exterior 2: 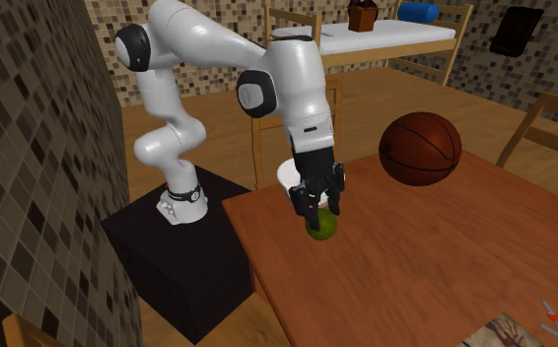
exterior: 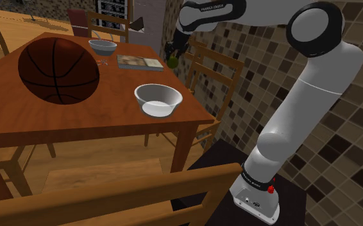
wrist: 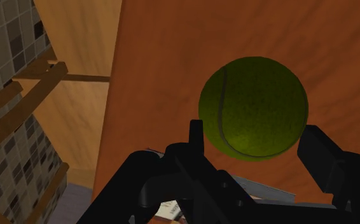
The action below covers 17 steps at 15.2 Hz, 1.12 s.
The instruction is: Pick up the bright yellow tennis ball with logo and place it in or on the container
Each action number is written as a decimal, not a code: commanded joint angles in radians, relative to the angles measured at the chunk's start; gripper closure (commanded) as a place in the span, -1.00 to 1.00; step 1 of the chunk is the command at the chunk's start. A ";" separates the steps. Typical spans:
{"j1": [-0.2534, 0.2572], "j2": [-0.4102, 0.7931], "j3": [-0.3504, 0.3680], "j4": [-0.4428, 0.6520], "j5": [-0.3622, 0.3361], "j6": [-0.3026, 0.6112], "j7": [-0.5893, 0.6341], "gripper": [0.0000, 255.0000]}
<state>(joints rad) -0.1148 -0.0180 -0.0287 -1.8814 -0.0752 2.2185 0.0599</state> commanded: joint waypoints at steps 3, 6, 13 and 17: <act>0.000 -0.003 0.000 0.044 0.002 -0.048 -0.004 1.00; 0.025 -0.081 0.029 -0.041 -0.020 -0.044 0.060 1.00; 0.079 -0.237 0.114 -0.195 -0.050 -0.061 0.211 1.00; 0.109 -0.311 0.172 -0.257 -0.053 -0.083 0.298 1.00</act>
<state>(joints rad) -0.0131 -0.3076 0.1294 -2.1210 -0.1281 2.1419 0.3358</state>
